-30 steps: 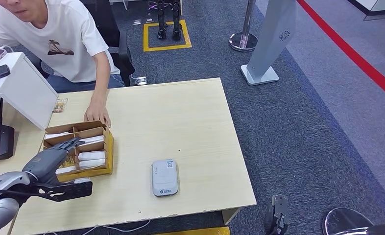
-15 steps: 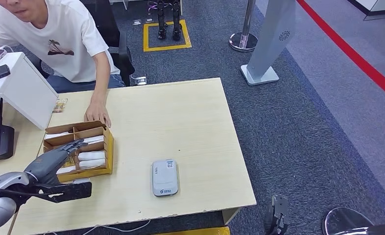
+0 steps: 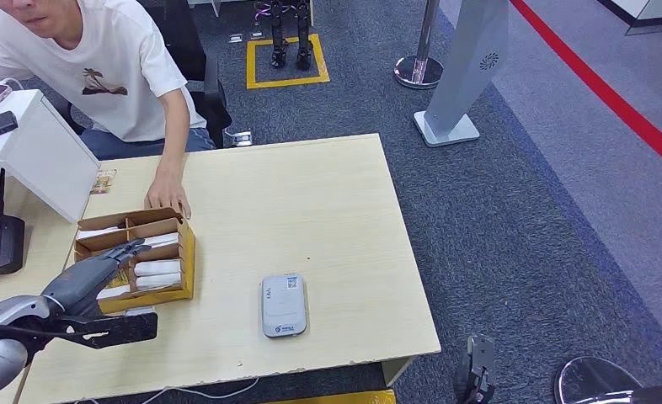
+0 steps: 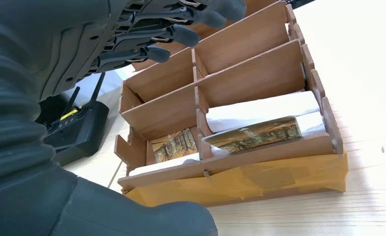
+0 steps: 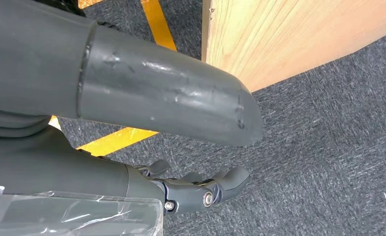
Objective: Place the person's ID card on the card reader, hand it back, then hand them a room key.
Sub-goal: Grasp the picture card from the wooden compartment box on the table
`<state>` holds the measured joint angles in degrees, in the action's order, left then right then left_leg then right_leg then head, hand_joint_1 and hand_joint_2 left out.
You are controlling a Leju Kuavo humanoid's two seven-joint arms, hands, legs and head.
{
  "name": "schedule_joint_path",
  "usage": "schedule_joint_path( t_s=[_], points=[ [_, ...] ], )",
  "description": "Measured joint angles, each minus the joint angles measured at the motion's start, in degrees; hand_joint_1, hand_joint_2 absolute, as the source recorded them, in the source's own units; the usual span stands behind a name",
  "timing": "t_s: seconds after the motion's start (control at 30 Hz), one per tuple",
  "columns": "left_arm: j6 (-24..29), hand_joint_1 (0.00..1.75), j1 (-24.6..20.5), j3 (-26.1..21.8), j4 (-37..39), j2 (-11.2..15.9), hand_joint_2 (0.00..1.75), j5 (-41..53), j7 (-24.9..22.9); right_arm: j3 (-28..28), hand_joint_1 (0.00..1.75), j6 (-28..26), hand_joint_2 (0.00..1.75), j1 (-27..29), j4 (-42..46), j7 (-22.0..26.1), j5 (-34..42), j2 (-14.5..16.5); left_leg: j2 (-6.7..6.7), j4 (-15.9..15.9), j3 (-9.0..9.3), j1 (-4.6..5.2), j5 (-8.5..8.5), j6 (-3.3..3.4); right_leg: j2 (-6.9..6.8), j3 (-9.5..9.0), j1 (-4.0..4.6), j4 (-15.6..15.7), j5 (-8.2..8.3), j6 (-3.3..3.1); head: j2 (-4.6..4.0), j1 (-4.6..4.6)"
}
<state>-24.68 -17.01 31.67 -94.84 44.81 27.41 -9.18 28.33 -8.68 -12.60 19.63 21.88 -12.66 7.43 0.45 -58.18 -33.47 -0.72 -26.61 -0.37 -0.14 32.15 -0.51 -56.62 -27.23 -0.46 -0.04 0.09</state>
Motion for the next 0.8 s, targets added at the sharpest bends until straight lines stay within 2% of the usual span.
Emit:
schedule_joint_path(
  t_s=[0.4, 0.47, 0.63, 0.8],
  points=[
    [0.3, 0.0, 0.1, 0.1, -0.3, 0.1, 1.75, 0.2, -0.6, 0.0, 0.0, 0.0, 0.0, 0.0, 0.0, 0.0, -0.1, 0.0, -0.01, 0.0, 0.0, 0.0, 0.0, 0.0, 0.0, 0.0, 0.0, 0.0, 0.0, 0.0, -0.01, 0.02],
    [0.8, 0.0, 0.1, 0.4, 0.2, -0.9, 1.75, 0.8, -0.7, -0.2, 0.0, 0.0, 0.0, 0.0, 0.0, -0.2, -0.4, 0.1, -0.01, 0.0, 0.0, 0.0, 0.0, 0.0, 0.0, 0.0, 0.0, 0.0, 0.0, 0.0, 0.0, 0.03],
    [2.9, 0.0, 0.1, 2.4, 3.2, -5.4, 1.75, 1.4, 0.0, -0.7, 0.0, 0.0, 0.0, 0.0, 0.0, -0.7, -0.7, 0.5, -0.01, 0.0, 0.0, 0.0, 0.0, 0.0, 0.0, 0.0, 0.0, 0.0, 0.0, 0.0, -0.02, 0.02],
    [3.9, 0.0, 0.6, 2.8, 3.9, -6.5, 1.75, 1.3, 0.1, -0.7, 0.0, 0.0, 0.0, 0.0, 0.0, -0.8, -0.7, 0.5, 0.0, 0.0, -0.01, 0.0, 0.0, 0.0, 0.0, 0.0, 0.0, 0.0, 0.0, 0.0, 0.0, 0.02]
  ],
)
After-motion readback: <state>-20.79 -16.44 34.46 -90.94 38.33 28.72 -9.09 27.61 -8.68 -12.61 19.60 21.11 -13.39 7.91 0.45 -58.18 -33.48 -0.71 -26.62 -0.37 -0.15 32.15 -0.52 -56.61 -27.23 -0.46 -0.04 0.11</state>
